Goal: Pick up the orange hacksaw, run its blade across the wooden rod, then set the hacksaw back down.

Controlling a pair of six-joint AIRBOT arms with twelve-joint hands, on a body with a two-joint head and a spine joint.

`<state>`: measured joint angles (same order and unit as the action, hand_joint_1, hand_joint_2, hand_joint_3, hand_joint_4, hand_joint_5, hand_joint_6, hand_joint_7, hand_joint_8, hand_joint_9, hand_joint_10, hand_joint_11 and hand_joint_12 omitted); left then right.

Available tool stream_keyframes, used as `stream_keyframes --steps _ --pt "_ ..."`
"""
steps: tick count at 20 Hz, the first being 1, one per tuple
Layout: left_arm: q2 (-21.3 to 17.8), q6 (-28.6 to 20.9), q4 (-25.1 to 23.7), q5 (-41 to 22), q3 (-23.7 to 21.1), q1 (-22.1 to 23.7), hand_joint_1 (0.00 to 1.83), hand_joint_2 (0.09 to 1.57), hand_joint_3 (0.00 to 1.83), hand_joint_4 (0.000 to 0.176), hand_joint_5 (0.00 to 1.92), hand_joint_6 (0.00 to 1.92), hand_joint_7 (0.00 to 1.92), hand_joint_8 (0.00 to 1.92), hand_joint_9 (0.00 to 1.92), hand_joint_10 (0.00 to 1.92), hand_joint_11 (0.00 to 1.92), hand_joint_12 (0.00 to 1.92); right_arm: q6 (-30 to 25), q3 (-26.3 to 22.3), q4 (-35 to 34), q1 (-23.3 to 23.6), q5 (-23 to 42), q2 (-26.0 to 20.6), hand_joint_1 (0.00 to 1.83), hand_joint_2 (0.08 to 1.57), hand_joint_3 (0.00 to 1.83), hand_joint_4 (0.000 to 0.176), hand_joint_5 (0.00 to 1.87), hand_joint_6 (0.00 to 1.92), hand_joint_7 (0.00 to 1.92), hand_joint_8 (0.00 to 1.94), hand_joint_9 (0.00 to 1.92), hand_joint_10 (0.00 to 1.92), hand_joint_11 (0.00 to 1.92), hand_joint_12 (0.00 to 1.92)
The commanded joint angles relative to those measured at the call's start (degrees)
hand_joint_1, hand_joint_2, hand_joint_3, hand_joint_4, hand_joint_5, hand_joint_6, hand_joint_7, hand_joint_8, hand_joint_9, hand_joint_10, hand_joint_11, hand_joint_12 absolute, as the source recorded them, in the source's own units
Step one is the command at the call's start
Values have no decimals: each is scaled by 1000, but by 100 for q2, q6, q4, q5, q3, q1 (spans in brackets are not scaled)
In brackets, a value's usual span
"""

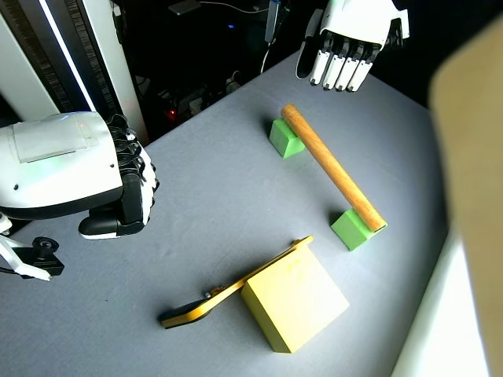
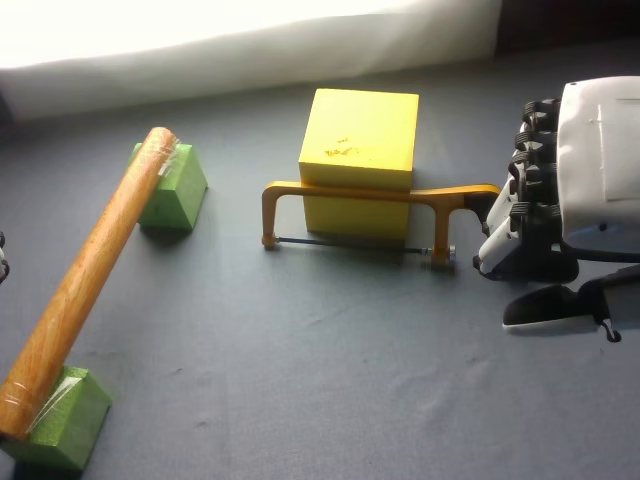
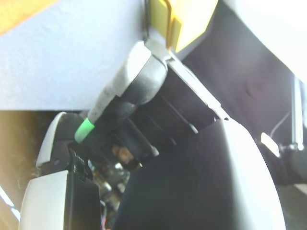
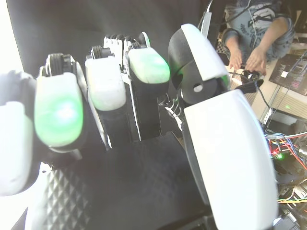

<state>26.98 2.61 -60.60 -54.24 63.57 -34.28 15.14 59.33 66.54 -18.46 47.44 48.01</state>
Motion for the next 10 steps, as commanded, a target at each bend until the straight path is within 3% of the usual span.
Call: stream_keyframes --steps 1,2,3,10 --pt "-38 12 452 -319 40 74 127 1129 111 0 156 69 126 47 107 86 0 259 -59 -3 -352 44 318 -19 182 953 153 0 92 42 128 45 116 80 0 636" --pt "-40 12 533 -325 57 64 127 1129 111 0 156 69 126 47 107 86 0 259 -120 -4 -352 44 297 -19 182 953 153 0 92 42 128 45 116 80 0 636" --pt "-40 15 535 -331 84 55 83 1187 11 0 180 12 126 1 124 19 0 226 -147 -5 -352 46 283 -19 159 1021 9 0 111 2 146 1 136 6 0 582" --pt "-110 24 548 -346 73 86 60 1197 0 0 138 2 118 2 113 2 0 224 -488 -41 -353 45 187 -49 191 1036 4 0 145 2 149 1 137 0 0 651"
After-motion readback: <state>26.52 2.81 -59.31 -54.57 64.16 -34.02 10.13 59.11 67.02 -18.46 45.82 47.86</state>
